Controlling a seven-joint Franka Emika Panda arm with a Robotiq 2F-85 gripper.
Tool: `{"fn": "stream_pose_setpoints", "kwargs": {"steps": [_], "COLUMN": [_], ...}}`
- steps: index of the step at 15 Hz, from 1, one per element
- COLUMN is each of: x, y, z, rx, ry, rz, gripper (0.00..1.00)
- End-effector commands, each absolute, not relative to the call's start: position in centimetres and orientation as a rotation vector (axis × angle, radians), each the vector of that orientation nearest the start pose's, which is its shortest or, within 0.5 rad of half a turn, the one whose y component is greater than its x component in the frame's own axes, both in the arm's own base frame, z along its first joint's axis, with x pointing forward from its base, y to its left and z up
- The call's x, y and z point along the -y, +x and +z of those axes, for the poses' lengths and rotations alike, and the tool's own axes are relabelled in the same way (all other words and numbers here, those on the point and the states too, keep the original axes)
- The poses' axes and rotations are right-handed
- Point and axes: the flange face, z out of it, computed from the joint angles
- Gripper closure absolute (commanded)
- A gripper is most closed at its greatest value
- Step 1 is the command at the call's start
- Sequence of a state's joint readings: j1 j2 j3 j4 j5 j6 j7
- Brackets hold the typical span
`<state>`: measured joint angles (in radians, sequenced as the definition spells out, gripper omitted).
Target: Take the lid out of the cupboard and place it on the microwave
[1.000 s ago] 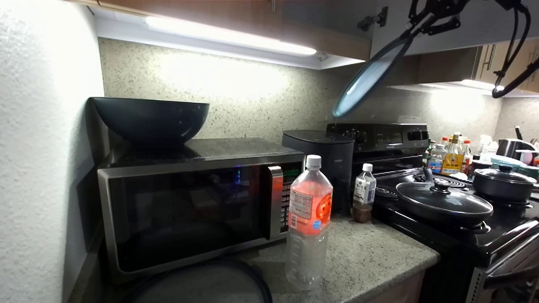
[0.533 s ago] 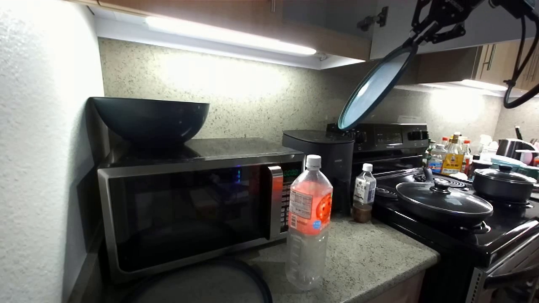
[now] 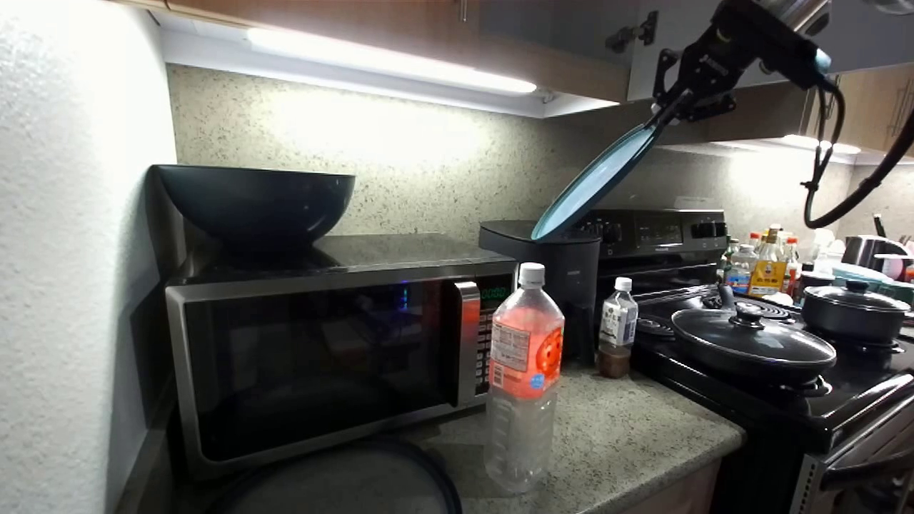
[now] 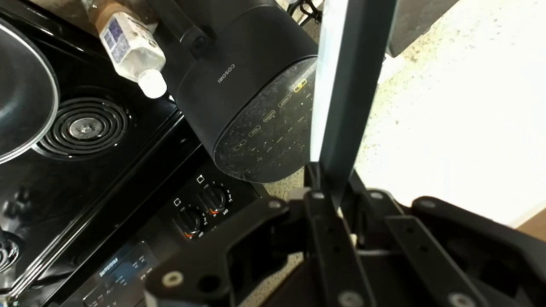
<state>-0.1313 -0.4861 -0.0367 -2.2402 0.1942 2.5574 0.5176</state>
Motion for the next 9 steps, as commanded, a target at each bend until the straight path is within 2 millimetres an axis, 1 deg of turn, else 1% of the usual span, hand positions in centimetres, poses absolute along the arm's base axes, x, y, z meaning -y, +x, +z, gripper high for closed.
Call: {"fn": "stream_pose_setpoints", "kwargs": {"steps": [1,6,8,9], "x": [7.8,7.7,7.5,7.4], "y": [47.9,50.5,50.8,50.6], "z": [63.4,62.0,62.3,62.9], "rx": [-1.106,-1.196,-1.207,-1.204], "ry": [-2.351,-2.235,-2.195,-2.164], "rz": [-1.076,-1.126,-1.139,-1.151], "gripper": [0.97,0.97,0.97,0.97]}}
